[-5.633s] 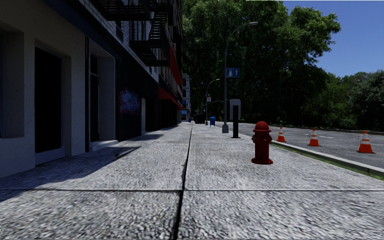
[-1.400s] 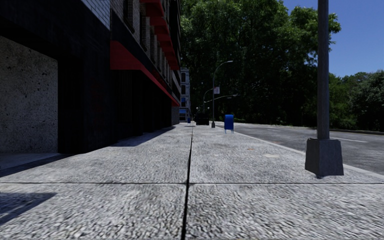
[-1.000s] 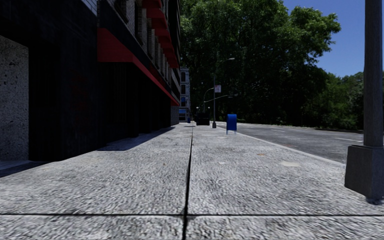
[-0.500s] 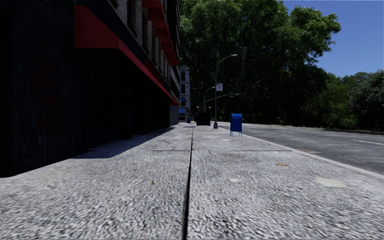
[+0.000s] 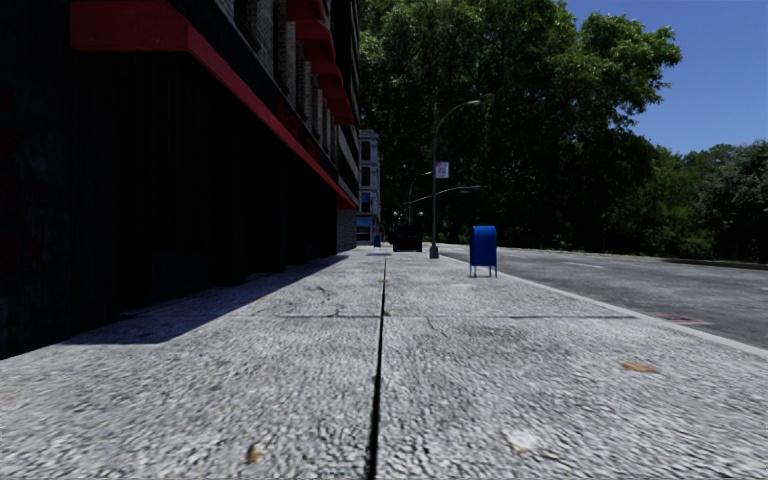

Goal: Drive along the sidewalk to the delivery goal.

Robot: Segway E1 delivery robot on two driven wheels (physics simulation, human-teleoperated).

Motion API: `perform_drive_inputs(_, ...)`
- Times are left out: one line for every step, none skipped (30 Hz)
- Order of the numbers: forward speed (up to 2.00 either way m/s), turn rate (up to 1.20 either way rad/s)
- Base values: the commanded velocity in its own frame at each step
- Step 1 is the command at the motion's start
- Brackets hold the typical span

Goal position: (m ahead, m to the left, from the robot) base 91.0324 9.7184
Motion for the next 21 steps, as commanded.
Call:
perform_drive_inputs(2.00, 0.00)
perform_drive_inputs(2.00, 0.00)
perform_drive_inputs(2.00, 0.00)
perform_drive_inputs(2.00, 0.00)
perform_drive_inputs(2.00, 0.00)
perform_drive_inputs(2.00, 0.00)
perform_drive_inputs(2.00, 0.00)
perform_drive_inputs(2.00, 0.00)
perform_drive_inputs(2.00, 0.00)
perform_drive_inputs(2.00, 0.00)
perform_drive_inputs(2.00, 0.00)
perform_drive_inputs(2.00, 0.00)
perform_drive_inputs(2.00, 0.00)
perform_drive_inputs(2.00, 0.00)
perform_drive_inputs(2.00, 0.00)
perform_drive_inputs(2.00, 0.00)
perform_drive_inputs(2.00, 0.00)
perform_drive_inputs(2.00, 0.00)
perform_drive_inputs(2.00, 0.00)
perform_drive_inputs(2.00, 0.00)
perform_drive_inputs(2.00, 0.00)
